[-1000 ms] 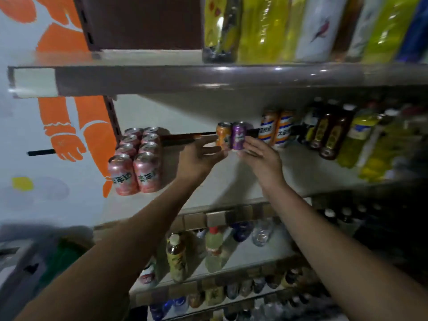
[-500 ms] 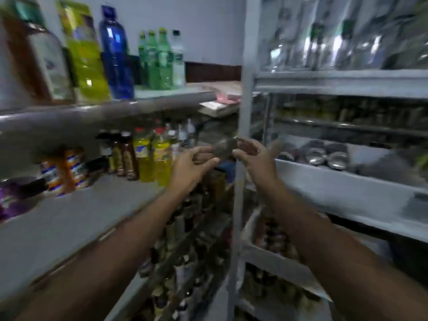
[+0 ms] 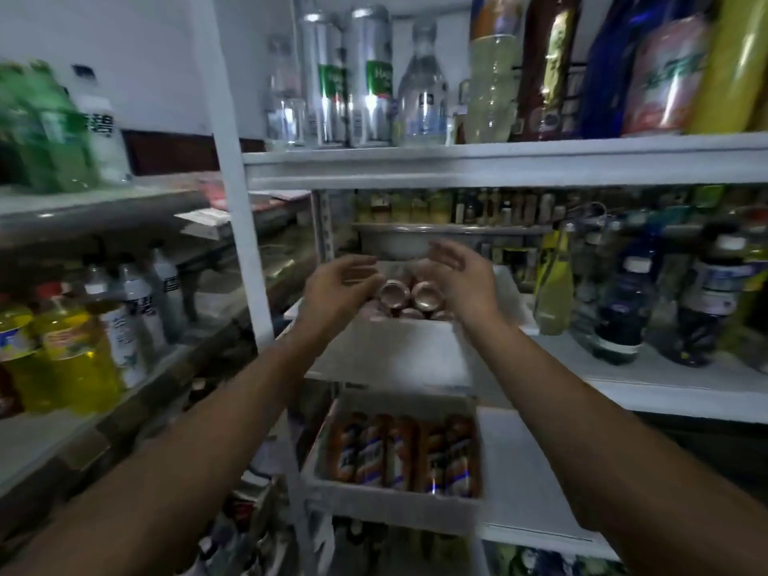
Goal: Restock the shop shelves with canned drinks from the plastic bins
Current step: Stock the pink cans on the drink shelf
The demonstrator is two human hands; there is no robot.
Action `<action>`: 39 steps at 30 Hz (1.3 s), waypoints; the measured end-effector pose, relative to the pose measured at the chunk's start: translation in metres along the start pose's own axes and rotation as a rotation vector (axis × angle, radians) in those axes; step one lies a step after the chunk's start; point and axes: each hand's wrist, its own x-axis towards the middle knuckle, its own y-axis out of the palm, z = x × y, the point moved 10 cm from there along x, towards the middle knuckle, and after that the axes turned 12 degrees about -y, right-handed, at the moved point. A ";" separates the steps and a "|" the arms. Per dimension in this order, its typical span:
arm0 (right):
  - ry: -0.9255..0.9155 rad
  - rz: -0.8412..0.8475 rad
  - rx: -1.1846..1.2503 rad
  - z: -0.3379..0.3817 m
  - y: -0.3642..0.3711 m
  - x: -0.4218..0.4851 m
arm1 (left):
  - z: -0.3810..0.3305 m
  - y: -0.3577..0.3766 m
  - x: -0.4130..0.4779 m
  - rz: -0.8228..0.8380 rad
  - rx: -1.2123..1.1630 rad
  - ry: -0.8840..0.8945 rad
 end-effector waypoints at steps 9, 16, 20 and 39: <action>0.010 -0.035 -0.053 -0.036 -0.043 0.047 | -0.008 0.076 0.055 0.087 0.125 -0.079; 0.082 -0.040 -0.071 -0.073 -0.043 0.067 | 0.006 0.137 0.089 0.164 0.683 -0.071; 0.059 -0.059 -0.093 -0.070 -0.045 0.066 | 0.014 0.162 0.109 0.115 1.073 -0.106; 0.348 -0.098 -0.145 -0.108 -0.049 0.051 | 0.006 0.133 0.095 -0.046 0.492 -0.059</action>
